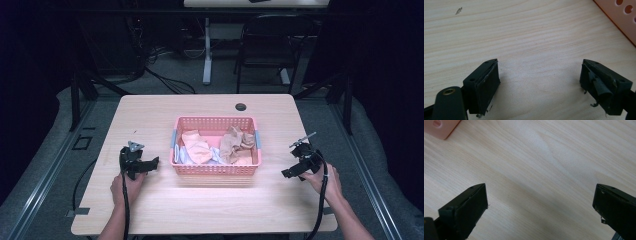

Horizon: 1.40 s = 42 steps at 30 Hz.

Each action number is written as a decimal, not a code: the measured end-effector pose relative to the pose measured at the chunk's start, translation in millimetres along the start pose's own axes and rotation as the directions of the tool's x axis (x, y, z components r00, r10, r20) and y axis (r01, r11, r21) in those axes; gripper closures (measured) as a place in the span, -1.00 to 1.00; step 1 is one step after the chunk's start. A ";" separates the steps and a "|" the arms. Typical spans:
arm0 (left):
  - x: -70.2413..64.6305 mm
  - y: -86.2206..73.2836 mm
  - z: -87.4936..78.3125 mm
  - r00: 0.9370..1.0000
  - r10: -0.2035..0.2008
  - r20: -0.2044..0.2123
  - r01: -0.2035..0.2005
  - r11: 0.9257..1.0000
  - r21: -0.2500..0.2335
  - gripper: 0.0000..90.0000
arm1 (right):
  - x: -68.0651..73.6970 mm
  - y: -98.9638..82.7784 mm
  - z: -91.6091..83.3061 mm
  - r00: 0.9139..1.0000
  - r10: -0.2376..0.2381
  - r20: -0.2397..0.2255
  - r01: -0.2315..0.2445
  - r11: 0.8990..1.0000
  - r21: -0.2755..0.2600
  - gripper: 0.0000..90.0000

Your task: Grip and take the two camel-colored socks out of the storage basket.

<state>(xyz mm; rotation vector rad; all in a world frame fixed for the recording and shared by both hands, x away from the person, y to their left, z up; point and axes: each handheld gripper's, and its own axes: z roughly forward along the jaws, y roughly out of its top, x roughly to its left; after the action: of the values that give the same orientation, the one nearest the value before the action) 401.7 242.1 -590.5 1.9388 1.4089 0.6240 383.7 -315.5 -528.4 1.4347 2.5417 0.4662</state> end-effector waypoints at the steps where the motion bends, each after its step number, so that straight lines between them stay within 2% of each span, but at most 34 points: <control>1: 0.0 0.0 0.0 1.000 0.000 0.000 0.000 1.000 0.000 -0.65 | -0.1 -0.3 0.3 1.000 -0.001 0.002 0.001 1.000 0.004 -1.00; 5: 0.0 0.0 0.0 1.000 0.000 0.000 0.000 1.000 0.000 -0.65 | -0.8 -1.0 -0.8 1.000 -0.002 0.007 0.002 1.000 0.004 -1.00; 6: 0.0 0.0 0.0 1.000 0.000 0.000 0.000 1.000 0.000 -0.65 | -0.3 -1.3 -0.2 1.000 0.014 0.002 -0.014 1.000 -0.013 -1.00; 7: 0.1 0.0 -0.1 1.000 0.000 0.002 0.000 1.000 0.001 -0.65 | -1.8 -0.5 -1.3 1.000 0.000 0.008 0.000 1.000 -0.001 -1.00; 11: 0.0 0.0 0.0 1.000 0.000 0.001 0.000 1.000 0.000 -0.65 | -2.7 -0.6 -2.2 1.000 0.008 0.008 -0.008 1.000 0.005 -1.00; 12: 0.0 0.0 0.0 1.000 0.000 0.000 0.000 1.000 0.000 -0.65 | -2.1 -0.6 -2.6 1.000 0.006 0.008 -0.006 1.000 0.002 -1.00; 13: 0.0 0.0 0.0 1.000 0.000 0.000 0.000 1.000 0.000 -0.65 | -0.5 -1.4 -1.5 1.000 0.027 0.003 -0.027 0.999 -0.024 -1.00; 14: 0.1 0.0 0.0 1.000 0.000 0.000 0.000 1.000 0.000 -0.65 | -1.1 -0.3 -3.8 1.000 0.009 -0.001 -0.009 1.000 -0.009 -1.00; 16: 0.2 0.0 -0.1 1.000 0.000 0.002 0.000 1.000 0.001 -0.65 | -1.0 0.4 -5.4 1.000 -0.003 0.008 0.003 1.000 -0.014 -1.00; 21: 0.2 0.1 0.1 1.000 0.001 0.000 -0.001 1.000 0.002 -0.65 | -0.9 3.3 -7.3 1.000 -0.010 0.012 0.010 1.000 -0.013 -1.00; 22: 0.2 0.1 0.1 1.000 0.000 0.000 0.000 1.000 0.002 -0.65 | 0.1 5.5 -8.7 1.000 -0.004 0.005 0.004 0.999 -0.032 -1.00; 25: 0.2 0.2 0.1 1.000 0.001 0.000 -0.001 1.000 0.002 -0.65 | 1.4 8.0 -10.3 1.000 -0.012 0.004 0.012 0.999 -0.035 -1.00; 34: 0.3 0.2 -0.1 1.000 0.003 0.000 -0.003 1.000 0.004 -0.65 | 16.8 22.8 -26.9 0.998 -0.059 0.004 0.059 0.995 -0.086 -1.00; 37: 0.3 0.1 -0.1 1.000 0.003 0.000 -0.003 1.000 0.004 -0.65 | 18.4 26.5 -29.2 0.997 -0.072 0.023 0.074 0.994 -0.086 -1.00; 42: 0.2 0.1 0.0 1.000 0.002 0.000 -0.002 1.000 0.002 -0.65 | 21.1 35.9 -38.5 0.997 -0.072 0.029 0.075 0.989 -0.126 -1.00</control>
<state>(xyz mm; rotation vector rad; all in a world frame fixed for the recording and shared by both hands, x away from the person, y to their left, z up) 401.9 242.2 -590.4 1.9421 1.4078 0.6237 389.5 -287.0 -479.8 1.2901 2.4867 0.5836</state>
